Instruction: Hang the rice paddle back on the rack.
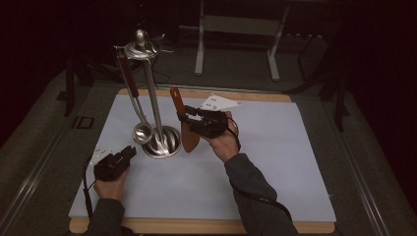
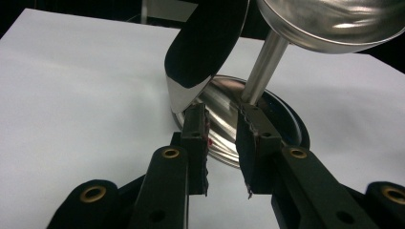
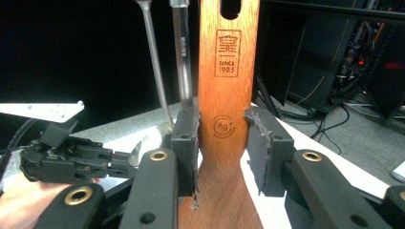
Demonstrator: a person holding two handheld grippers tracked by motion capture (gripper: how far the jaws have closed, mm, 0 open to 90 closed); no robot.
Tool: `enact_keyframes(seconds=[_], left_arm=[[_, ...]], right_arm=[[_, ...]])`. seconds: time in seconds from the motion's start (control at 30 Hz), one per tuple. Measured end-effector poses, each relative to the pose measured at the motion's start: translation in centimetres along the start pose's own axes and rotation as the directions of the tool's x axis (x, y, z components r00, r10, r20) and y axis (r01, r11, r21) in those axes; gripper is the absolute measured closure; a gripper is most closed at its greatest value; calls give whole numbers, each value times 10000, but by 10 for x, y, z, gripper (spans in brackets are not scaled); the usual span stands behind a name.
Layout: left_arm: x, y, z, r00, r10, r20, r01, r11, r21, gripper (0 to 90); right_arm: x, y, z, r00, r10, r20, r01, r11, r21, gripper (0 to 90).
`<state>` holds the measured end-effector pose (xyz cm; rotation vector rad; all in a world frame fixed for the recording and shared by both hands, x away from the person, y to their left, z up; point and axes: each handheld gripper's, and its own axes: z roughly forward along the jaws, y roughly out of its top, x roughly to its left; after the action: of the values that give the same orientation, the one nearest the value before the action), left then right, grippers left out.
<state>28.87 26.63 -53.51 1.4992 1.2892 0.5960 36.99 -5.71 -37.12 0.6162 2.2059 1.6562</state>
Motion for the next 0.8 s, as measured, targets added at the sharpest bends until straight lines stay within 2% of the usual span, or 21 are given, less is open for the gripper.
enact_keyframes(seconds=[0.33, 0.53, 0.8], left_arm=[[0, 0, 0, 10000, 5, 2, -5, 10000, 0, 742], [0, 0, 0, 10000, -4, -1, 4, 10000, -8, 742], [0, 0, 0, 10000, -10, -4, 10, 10000, -18, 742]], right_arm=[[1, 8, -1, 9988, -114, -482, 102, 9996, -264, 661], [2, 11, -1, 9953, -80, -968, 42, 9992, -390, 661], [0, 15, -2, 9932, -97, -1158, 44, 9989, -458, 661]])
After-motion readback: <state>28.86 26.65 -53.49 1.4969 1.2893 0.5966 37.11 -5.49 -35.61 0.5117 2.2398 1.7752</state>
